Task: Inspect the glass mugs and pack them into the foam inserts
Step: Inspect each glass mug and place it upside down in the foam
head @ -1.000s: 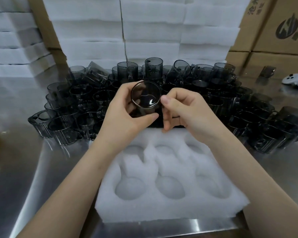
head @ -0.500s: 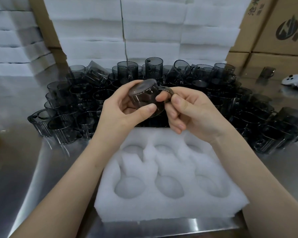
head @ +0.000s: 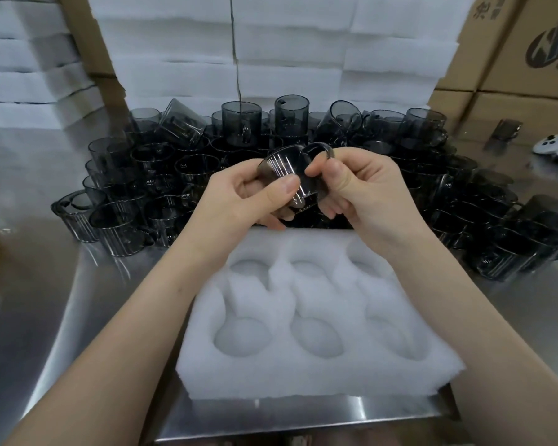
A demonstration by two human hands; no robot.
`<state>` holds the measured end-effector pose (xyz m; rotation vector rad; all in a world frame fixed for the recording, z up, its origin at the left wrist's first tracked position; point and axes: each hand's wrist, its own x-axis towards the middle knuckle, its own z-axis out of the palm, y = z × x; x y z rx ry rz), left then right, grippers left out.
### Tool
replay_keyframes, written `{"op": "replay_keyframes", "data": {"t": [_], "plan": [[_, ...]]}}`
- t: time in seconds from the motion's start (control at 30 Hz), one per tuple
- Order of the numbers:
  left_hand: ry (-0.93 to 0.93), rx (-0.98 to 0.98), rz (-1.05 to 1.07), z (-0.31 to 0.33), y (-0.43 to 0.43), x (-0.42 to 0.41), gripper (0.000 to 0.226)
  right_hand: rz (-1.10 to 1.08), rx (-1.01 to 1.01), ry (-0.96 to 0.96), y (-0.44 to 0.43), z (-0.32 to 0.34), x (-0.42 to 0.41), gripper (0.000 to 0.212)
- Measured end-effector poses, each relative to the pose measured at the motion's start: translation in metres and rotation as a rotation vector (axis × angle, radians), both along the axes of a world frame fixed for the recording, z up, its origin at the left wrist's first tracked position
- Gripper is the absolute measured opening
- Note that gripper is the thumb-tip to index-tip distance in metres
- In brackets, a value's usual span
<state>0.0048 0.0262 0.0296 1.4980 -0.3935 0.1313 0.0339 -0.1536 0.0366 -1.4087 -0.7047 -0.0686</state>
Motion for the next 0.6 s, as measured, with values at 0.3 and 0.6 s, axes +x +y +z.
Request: {"op": "replay_keyframes", "data": {"t": [0.3,0.6], "plan": [[-0.131,0.086,0.083,-0.001,-0.004,0.000,0.054,0.060,-0.027,0.200,-0.002,0.005,-0.001,0.040],[-0.270,0.380,0.223,-0.004,-0.011,0.000,0.072,-0.118,-0.106,0.183,0.001,0.002,0.001,0.053]]}}
